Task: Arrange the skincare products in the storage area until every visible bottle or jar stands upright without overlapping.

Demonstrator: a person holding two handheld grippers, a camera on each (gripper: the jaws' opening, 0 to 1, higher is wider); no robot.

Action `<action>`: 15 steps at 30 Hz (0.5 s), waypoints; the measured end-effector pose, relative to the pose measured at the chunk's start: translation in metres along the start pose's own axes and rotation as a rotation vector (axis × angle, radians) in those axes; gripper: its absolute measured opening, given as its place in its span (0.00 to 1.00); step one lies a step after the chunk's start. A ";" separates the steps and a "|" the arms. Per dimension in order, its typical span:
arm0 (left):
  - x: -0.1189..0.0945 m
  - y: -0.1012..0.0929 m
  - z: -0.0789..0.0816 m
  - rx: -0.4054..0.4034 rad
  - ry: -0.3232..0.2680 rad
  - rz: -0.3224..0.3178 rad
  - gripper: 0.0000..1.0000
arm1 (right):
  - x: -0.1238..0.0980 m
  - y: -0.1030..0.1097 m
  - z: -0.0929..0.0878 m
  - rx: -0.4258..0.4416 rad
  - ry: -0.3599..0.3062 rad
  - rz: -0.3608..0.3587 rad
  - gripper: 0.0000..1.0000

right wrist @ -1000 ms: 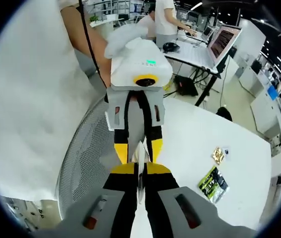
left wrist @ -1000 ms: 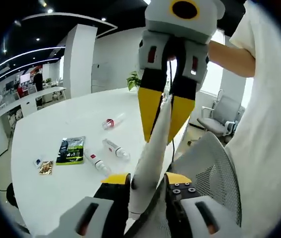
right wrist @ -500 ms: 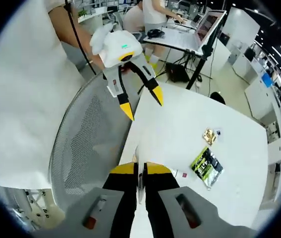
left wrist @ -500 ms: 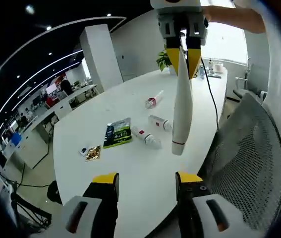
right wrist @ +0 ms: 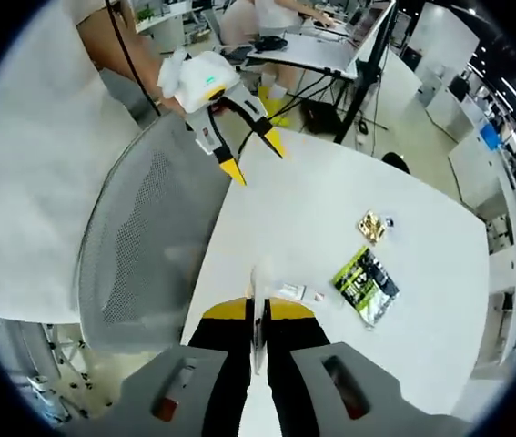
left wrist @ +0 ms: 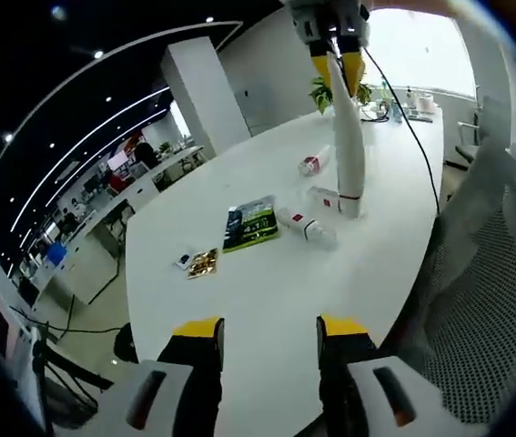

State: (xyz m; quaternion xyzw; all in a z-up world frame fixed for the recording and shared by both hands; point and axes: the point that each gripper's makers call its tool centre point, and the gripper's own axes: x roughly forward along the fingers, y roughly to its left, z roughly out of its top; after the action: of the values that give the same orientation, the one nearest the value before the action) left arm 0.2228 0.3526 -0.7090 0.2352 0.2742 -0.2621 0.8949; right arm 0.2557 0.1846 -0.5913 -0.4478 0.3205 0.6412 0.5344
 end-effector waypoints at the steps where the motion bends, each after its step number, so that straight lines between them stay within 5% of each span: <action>1: 0.002 -0.001 -0.001 0.015 0.002 0.002 0.40 | -0.001 -0.003 -0.002 -0.003 0.006 -0.002 0.02; 7: 0.002 -0.006 -0.002 0.003 0.002 -0.015 0.31 | -0.004 -0.021 -0.022 -0.017 0.070 0.005 0.02; 15: 0.007 -0.012 -0.007 -0.005 0.013 -0.055 0.31 | -0.014 -0.053 -0.044 -0.019 0.127 -0.009 0.02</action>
State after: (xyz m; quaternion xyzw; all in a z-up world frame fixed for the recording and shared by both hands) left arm 0.2178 0.3448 -0.7213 0.2269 0.2870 -0.2843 0.8861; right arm 0.3175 0.1513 -0.5919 -0.4942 0.3455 0.6121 0.5116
